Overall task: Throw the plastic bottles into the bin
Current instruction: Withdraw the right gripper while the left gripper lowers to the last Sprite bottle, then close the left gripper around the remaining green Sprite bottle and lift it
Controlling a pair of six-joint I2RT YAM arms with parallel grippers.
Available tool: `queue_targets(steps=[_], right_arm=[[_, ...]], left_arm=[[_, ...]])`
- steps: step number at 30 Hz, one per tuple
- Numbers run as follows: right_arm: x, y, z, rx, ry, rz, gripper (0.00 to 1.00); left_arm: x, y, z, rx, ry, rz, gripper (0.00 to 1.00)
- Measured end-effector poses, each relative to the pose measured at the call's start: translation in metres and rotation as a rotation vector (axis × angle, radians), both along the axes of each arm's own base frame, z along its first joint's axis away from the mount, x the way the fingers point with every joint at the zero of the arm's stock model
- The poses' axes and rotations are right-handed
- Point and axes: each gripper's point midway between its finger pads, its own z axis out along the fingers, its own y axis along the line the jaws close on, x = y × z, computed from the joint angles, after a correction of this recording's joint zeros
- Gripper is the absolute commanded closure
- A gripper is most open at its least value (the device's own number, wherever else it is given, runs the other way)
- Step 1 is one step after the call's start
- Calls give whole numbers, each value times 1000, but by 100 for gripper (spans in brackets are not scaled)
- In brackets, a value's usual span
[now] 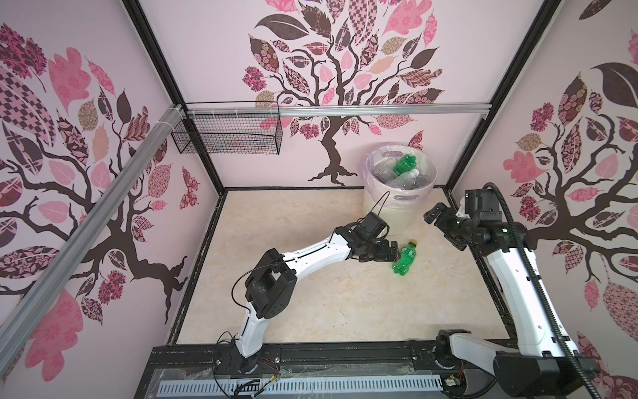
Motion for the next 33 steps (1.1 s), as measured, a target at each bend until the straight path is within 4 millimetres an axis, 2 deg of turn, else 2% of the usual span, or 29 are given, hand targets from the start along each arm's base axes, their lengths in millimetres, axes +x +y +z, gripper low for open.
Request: queue_targets(steps=[4, 9, 13, 21, 24, 29, 33], right_arm=[[-15, -2, -10, -7, 35, -10, 0], [-25, -2, -13, 6, 55, -24, 0], [-31, -2, -15, 16, 67, -35, 0], [-37, -2, -15, 24, 72, -44, 1], [-38, -2, -16, 26, 75, -45, 0], [-37, -1, -16, 34, 77, -44, 0], [-34, 0, -17, 39, 78, -41, 0]], left_arm=[[-6, -16, -21, 0, 2, -23, 3], [-10, -31, -60, 28, 27, -39, 3], [-5, -39, -88, 53, 40, -40, 3], [15, -65, -65, -22, -41, -41, 3], [20, -71, -67, -30, -52, -43, 5], [20, -71, -84, -4, -50, -54, 22], [20, -71, -87, -4, -57, -64, 34]])
